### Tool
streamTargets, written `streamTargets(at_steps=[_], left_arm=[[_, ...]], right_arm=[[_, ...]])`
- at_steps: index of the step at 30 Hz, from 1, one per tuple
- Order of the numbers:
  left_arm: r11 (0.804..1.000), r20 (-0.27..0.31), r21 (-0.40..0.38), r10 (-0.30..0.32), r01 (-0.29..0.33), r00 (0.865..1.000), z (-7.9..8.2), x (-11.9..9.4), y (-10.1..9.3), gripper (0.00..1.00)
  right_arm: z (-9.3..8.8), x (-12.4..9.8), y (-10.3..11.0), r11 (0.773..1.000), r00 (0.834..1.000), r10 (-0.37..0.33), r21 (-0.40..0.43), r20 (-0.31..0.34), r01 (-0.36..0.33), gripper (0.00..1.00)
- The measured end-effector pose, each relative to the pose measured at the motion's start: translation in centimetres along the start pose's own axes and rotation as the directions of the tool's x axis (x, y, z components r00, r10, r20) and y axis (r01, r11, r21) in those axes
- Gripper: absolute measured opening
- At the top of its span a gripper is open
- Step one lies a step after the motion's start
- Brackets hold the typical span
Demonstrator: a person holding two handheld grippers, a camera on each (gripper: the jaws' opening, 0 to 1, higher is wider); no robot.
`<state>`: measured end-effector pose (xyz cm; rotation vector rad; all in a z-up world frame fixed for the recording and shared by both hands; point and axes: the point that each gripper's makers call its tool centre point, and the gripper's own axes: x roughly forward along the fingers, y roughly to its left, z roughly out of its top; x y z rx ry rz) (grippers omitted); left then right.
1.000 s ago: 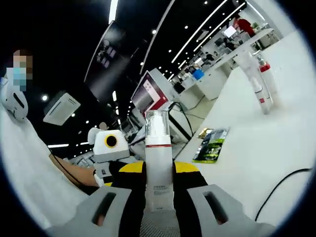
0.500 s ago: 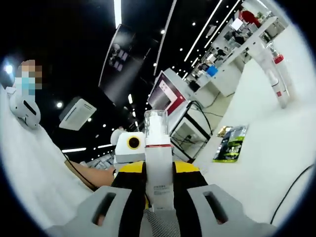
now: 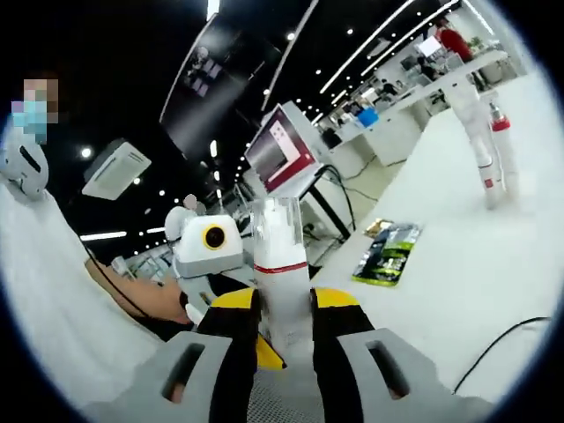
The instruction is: Arrange the skincare products in the storage area until every visible bottle or jar stands upright without overlapping.
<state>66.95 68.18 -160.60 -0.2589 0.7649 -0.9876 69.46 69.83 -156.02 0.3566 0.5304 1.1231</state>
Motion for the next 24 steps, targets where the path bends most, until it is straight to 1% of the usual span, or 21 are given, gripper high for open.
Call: streamTargets(at_steps=[1, 2, 3, 5, 6, 7, 9, 12, 13, 14, 15, 16, 17, 18, 19, 21, 22, 23, 24], left_arm=[[0.999, -0.011, 0.014, 0.037, -0.037, 0.999, -0.2, 0.0, 0.6, 0.21], [0.997, -0.021, 0.033, 0.067, -0.067, 0.998, -0.4, 0.1, 1.0, 0.21], [0.994, -0.038, 0.043, 0.1, -0.099, 0.994, -0.8, 0.1, 1.5, 0.21], [0.988, -0.057, 0.072, 0.144, -0.139, 0.988, -1.2, 0.2, 2.0, 0.21], [0.984, -0.07, 0.093, 0.157, -0.15, 0.985, -1.4, 0.3, 2.1, 0.2], [0.984, -0.068, 0.095, 0.159, -0.152, 0.985, -1.4, 0.3, 2.1, 0.2], [0.978, -0.087, 0.115, 0.187, -0.176, 0.979, -1.8, 0.4, 2.4, 0.2], [0.971, -0.107, 0.145, 0.207, -0.191, 0.973, -2.2, 0.5, 2.6, 0.2], [0.967, -0.113, 0.16, 0.216, -0.197, 0.97, -2.3, 0.5, 2.7, 0.2], [0.964, -0.116, 0.166, 0.228, -0.208, 0.967, -2.4, 0.5, 2.8, 0.2], [0.955, -0.112, 0.196, 0.249, -0.224, 0.962, -2.4, 0.4, 3.1, 0.2], [0.952, -0.11, 0.205, 0.255, -0.229, 0.961, -2.4, 0.3, 3.2, 0.2], [0.944, -0.114, 0.228, 0.271, -0.24, 0.956, -2.5, 0.3, 3.4, 0.2], [0.943, -0.118, 0.23, 0.272, -0.24, 0.955, -2.5, 0.3, 3.4, 0.2], [0.942, -0.109, 0.236, 0.27, -0.238, 0.957, -2.4, 0.3, 3.3, 0.2], [0.94, -0.095, 0.252, 0.26, -0.229, 0.961, -2.1, 0.4, 3.3, 0.21], [0.929, -0.062, 0.28, 0.269, -0.242, 0.961, -1.5, 0.3, 3.5, 0.21], [0.92, -0.048, 0.305, 0.272, -0.246, 0.961, -1.2, 0.3, 3.6, 0.21], [0.926, -0.059, 0.295, 0.264, -0.236, 0.963, -1.4, 0.4, 3.4, 0.22]], right_arm=[[0.2, 0.1, -0.4, 0.999, 0.999, -0.037, 0.0, 0.005, 0.037, 0.2], [0.5, 0.2, -0.4, 0.999, 0.999, -0.048, 0.004, 0.019, 0.048, 0.2], [1.1, 0.1, -0.5, 0.998, 0.997, -0.067, 0.005, 0.045, 0.067, 0.2], [1.4, 0.0, -1.0, 0.994, 0.993, -0.106, 0.028, 0.059, 0.105, 0.2], [1.4, 0.1, -1.0, 0.993, 0.992, -0.117, 0.033, 0.054, 0.115, 0.19], [1.3, 0.1, -1.2, 0.991, 0.991, -0.128, 0.035, 0.043, 0.127, 0.19], [1.2, 0.4, -1.5, 0.984, 0.983, -0.178, 0.008, 0.036, 0.178, 0.2], [0.5, 1.0, -1.7, 0.979, 0.979, -0.204, 0.003, 0.004, 0.204, 0.23], [0.1, 1.2, -1.9, 0.974, 0.974, -0.228, 0.001, -0.014, 0.228, 0.23], [0.0, 1.3, -2.3, 0.968, 0.968, -0.252, -0.003, -0.013, 0.252, 0.23], [-0.1, 1.2, -2.7, 0.962, 0.962, -0.273, -0.01, -0.015, 0.273, 0.2], [-0.1, 1.2, -3.1, 0.957, 0.957, -0.291, 0.004, -0.011, 0.292, 0.21], [-0.4, 1.1, -3.2, 0.955, 0.956, -0.293, 0.048, -0.023, 0.294, 0.2], [-0.4, 1.0, -3.3, 0.956, 0.958, -0.285, 0.066, -0.019, 0.285, 0.2], [-0.3, 0.9, -3.4, 0.954, 0.956, -0.292, 0.065, -0.015, 0.293, 0.19], [0.1, 0.7, -3.2, 0.959, 0.961, -0.277, 0.068, 0.002, 0.277, 0.19], [0.4, 0.6, -3.2, 0.959, 0.961, -0.276, 0.071, 0.015, 0.275, 0.18], [0.7, 0.6, -3.3, 0.962, 0.965, -0.263, 0.079, 0.02, 0.261, 0.18], [0.7, 0.6, -3.3, 0.963, 0.966, -0.258, 0.081, 0.016, 0.256, 0.18]])
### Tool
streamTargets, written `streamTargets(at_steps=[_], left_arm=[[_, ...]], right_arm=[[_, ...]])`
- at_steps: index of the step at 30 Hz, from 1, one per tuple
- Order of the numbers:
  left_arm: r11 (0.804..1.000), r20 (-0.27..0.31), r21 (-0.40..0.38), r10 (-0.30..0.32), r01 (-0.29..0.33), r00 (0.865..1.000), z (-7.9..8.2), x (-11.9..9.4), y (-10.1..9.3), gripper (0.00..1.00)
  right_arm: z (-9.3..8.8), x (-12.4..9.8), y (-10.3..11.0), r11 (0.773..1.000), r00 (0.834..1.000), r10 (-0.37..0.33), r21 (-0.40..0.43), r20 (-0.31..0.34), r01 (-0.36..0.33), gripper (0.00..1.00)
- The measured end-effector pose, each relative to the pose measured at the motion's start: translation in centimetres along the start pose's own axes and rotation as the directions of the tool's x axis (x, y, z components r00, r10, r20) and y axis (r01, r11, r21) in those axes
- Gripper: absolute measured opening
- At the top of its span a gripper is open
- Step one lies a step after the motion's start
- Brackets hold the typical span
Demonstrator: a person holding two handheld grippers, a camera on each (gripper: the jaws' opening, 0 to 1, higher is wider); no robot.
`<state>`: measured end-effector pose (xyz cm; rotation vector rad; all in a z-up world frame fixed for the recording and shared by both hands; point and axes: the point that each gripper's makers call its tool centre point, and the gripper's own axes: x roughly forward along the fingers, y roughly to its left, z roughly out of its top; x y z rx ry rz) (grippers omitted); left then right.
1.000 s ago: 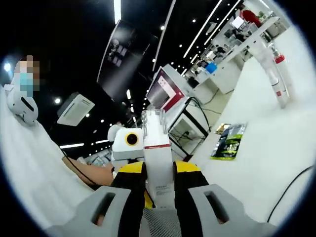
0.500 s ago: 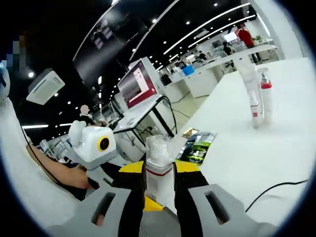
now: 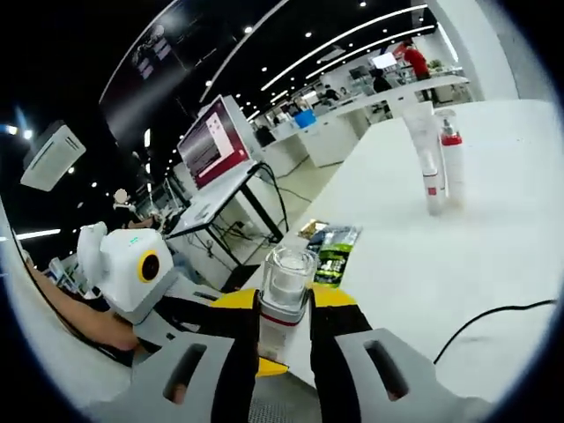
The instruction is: Arrange the skincare products in the storage area until every visible bottle or jar stands upright without overlapping.
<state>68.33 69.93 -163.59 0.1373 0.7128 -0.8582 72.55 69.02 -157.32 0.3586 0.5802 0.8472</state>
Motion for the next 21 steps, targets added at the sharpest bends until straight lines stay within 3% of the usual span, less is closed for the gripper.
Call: streamTargets(at_steps=[3, 7, 9, 10, 12, 16, 21], left_arm=[[0.999, 0.008, -0.001, -0.04, 0.04, 0.999, 0.2, 0.0, -0.7, 0.22], [0.992, 0.01, 0.078, -0.098, 0.097, 0.995, 0.2, 0.1, -2.3, 0.23], [0.984, -0.003, 0.122, -0.134, 0.133, 0.991, 0.1, 0.1, -3.3, 0.24], [0.976, -0.01, 0.153, -0.154, 0.154, 0.988, -0.1, 0.1, -3.9, 0.25], [0.969, -0.012, 0.174, -0.177, 0.177, 0.984, -0.1, 0.1, -4.6, 0.27], [0.938, -0.013, 0.279, -0.212, 0.207, 0.977, -0.2, -0.3, -5.7, 0.29], [0.918, -0.032, 0.302, -0.261, 0.258, 0.965, -0.6, -0.5, -6.9, 0.29]], right_arm=[[0.2, -0.3, 0.8, 0.993, 0.996, 0.087, -0.078, -0.015, -0.088, 0.17], [-0.1, -1.3, 1.6, 0.974, 0.981, 0.177, -0.132, -0.076, -0.186, 0.17], [-0.6, -1.9, 2.5, 0.944, 0.959, 0.252, -0.185, -0.133, -0.273, 0.17], [-0.9, -2.4, 3.2, 0.916, 0.938, 0.301, -0.218, -0.174, -0.335, 0.17], [-1.1, -2.8, 3.9, 0.889, 0.915, 0.346, -0.239, -0.207, -0.39, 0.17], [-1.3, -3.5, 4.7, 0.842, 0.872, 0.417, -0.252, -0.256, -0.477, 0.17], [-2.1, -4.4, 6.0, 0.785, 0.818, 0.484, -0.258, -0.311, -0.563, 0.17]])
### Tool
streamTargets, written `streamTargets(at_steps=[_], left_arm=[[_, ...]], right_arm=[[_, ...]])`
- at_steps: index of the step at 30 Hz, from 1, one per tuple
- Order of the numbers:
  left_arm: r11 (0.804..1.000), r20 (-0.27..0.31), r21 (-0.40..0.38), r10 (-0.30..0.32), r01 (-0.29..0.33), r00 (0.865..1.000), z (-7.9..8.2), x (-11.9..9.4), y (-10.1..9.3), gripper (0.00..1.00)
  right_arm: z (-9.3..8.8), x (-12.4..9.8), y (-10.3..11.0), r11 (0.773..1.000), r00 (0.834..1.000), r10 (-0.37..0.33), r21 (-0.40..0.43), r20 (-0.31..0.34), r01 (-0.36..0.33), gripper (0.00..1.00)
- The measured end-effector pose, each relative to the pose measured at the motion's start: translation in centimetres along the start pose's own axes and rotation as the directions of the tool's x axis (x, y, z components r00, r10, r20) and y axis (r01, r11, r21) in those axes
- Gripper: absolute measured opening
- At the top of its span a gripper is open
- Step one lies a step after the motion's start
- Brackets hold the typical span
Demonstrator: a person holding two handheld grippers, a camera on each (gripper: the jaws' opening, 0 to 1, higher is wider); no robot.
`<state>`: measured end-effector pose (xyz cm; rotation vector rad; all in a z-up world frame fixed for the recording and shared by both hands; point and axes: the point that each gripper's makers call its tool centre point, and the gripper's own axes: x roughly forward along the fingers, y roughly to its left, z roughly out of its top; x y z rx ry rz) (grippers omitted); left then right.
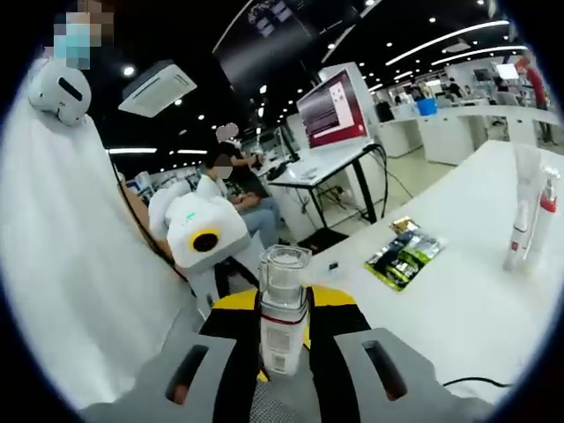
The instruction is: Arrange the skincare products in the storage area until every visible bottle or jar stands upright without overlapping.
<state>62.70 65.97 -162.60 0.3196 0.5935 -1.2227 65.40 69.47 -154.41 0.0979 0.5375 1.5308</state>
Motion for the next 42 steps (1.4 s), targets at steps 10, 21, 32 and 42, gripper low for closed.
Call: streamTargets(at_steps=[10, 21, 32, 42], left_arm=[[0.996, 0.019, -0.054, -0.069, 0.07, 0.997, 0.4, -0.2, -0.7, 0.3], [0.983, 0.128, -0.172, -0.039, 0.061, 0.991, 2.2, -0.9, 0.7, 0.36], [0.965, 0.146, -0.251, -0.04, 0.077, 0.988, 2.5, -1.5, 0.9, 0.26], [0.961, 0.019, -0.256, 0.116, -0.107, 0.993, 0.1, -1.0, 3.3, 0.23]], right_arm=[[0.0, 0.8, 1.1, 0.999, 0.998, 0.047, 0.005, 0.038, -0.047, 0.16], [0.4, 0.5, 1.0, 0.998, 0.995, 0.056, 0.028, 0.088, -0.059, 0.15], [2.1, -0.2, 0.7, 0.997, 0.978, 0.049, 0.056, 0.201, -0.061, 0.16], [1.0, 1.8, -1.3, 0.975, 0.967, -0.211, 0.096, 0.145, 0.198, 0.2]])
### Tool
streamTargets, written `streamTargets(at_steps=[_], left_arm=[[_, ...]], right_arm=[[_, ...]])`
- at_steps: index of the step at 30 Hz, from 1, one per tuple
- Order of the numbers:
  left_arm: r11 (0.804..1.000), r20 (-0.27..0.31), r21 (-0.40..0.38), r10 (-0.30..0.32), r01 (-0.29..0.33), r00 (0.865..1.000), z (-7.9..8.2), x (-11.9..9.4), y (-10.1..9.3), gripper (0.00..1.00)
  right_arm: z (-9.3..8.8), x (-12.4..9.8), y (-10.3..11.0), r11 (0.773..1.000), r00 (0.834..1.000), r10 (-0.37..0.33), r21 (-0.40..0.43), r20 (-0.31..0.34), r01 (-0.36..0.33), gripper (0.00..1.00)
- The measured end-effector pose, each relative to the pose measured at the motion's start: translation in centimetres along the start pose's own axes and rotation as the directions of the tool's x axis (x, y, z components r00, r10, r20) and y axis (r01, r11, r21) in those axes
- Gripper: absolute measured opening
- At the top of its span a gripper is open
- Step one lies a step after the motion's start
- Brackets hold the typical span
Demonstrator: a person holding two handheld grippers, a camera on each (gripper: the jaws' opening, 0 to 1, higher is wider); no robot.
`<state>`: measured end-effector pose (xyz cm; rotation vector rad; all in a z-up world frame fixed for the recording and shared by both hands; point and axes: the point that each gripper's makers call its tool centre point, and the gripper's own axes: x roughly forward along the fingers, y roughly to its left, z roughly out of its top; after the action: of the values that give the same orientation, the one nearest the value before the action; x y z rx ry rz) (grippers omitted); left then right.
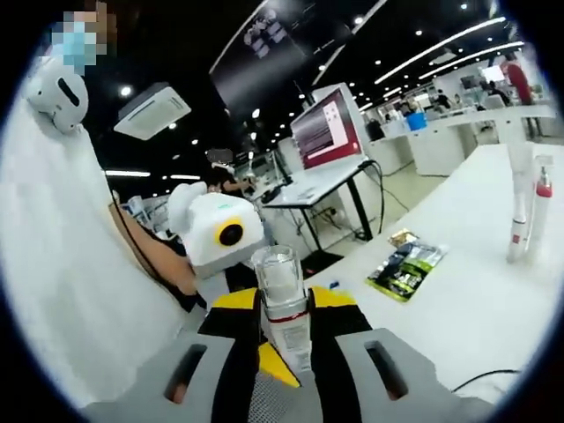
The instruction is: Arrange the skincare products in the storage area until every visible bottle or jar stands upright without overlapping.
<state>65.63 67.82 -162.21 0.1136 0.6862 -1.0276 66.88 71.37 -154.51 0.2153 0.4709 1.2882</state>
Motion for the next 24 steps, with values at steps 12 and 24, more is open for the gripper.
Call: streamTargets(at_steps=[12, 24], left_arm=[[0.99, -0.024, -0.127, 0.05, -0.053, 0.998, -0.5, 0.0, 1.4, 0.23], [0.993, -0.061, -0.096, 0.062, -0.068, 0.996, -1.3, 0.5, 1.0, 0.24]], right_arm=[[-2.5, 1.2, -1.8, 0.968, 0.968, -0.251, -0.002, -0.03, 0.251, 0.21], [-3.3, 1.1, -1.8, 0.956, 0.953, -0.294, -0.024, -0.072, 0.293, 0.19]])
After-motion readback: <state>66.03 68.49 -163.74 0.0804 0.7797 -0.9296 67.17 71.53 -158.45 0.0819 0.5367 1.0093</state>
